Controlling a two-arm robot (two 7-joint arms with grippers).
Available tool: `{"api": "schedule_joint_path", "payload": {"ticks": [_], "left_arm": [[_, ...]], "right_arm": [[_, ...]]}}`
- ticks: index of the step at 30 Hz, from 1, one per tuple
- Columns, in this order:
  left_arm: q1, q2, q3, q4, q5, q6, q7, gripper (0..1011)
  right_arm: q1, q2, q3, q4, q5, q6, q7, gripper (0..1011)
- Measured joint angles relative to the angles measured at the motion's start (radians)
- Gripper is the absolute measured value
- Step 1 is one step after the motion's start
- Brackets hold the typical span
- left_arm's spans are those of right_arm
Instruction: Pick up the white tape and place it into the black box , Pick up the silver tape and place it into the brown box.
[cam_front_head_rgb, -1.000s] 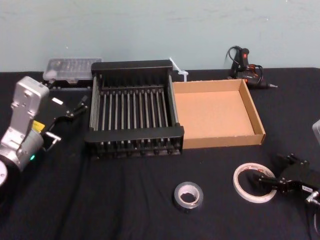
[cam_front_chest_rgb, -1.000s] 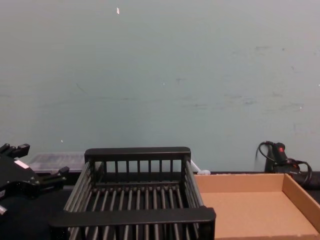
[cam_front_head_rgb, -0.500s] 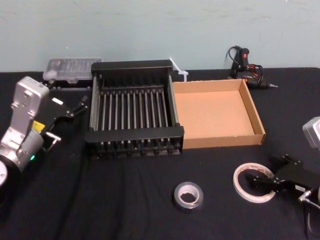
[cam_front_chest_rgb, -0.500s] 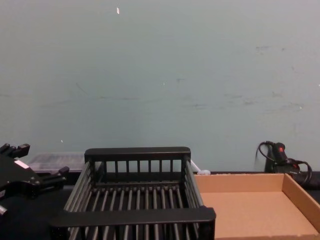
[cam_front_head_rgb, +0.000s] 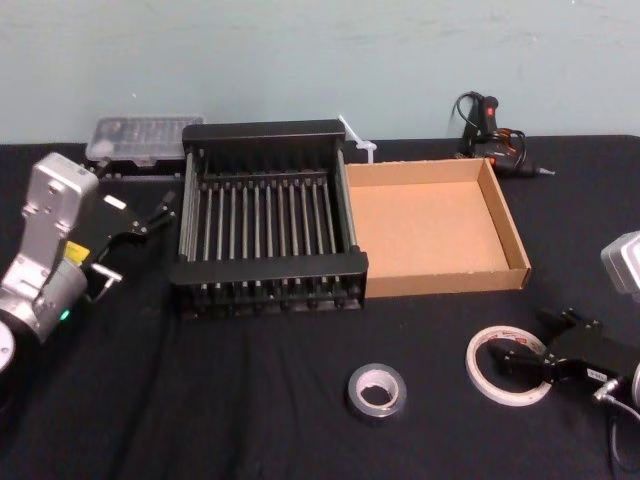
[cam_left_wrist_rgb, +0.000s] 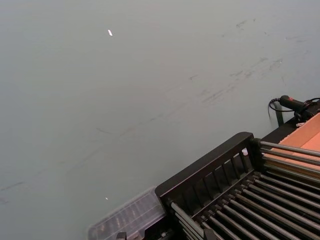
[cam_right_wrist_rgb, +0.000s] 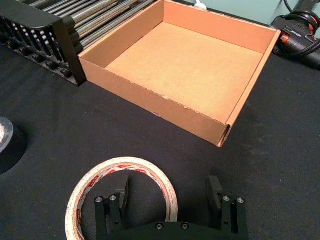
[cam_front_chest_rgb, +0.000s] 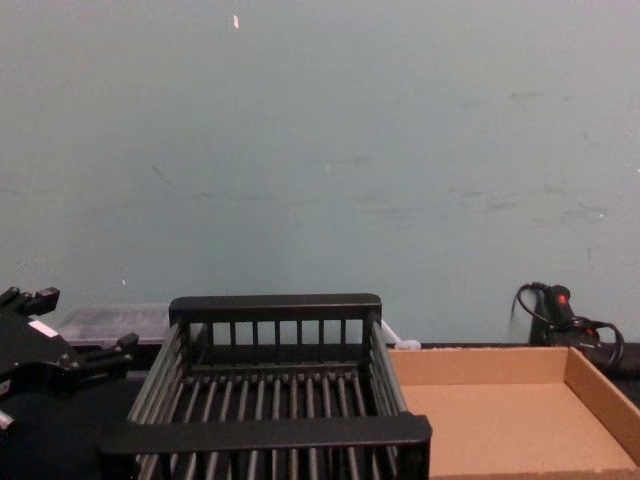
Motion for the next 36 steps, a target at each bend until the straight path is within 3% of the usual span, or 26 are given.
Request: {"api": "schedule_joint_path", "payload": {"ticks": [32,36], "left_arm": [[0.000,0.000,0.000,0.000,0.000,0.000,0.000,1001],[0.000,0.000,0.000,0.000,0.000,0.000,0.000,1001]], "right_arm": [[-0.002,-0.003,0.005,0.002,-0.004,0.008,0.004,1002],[-0.002,-0.003,0.005,0.002,-0.004,0.008,0.004,948]]}}
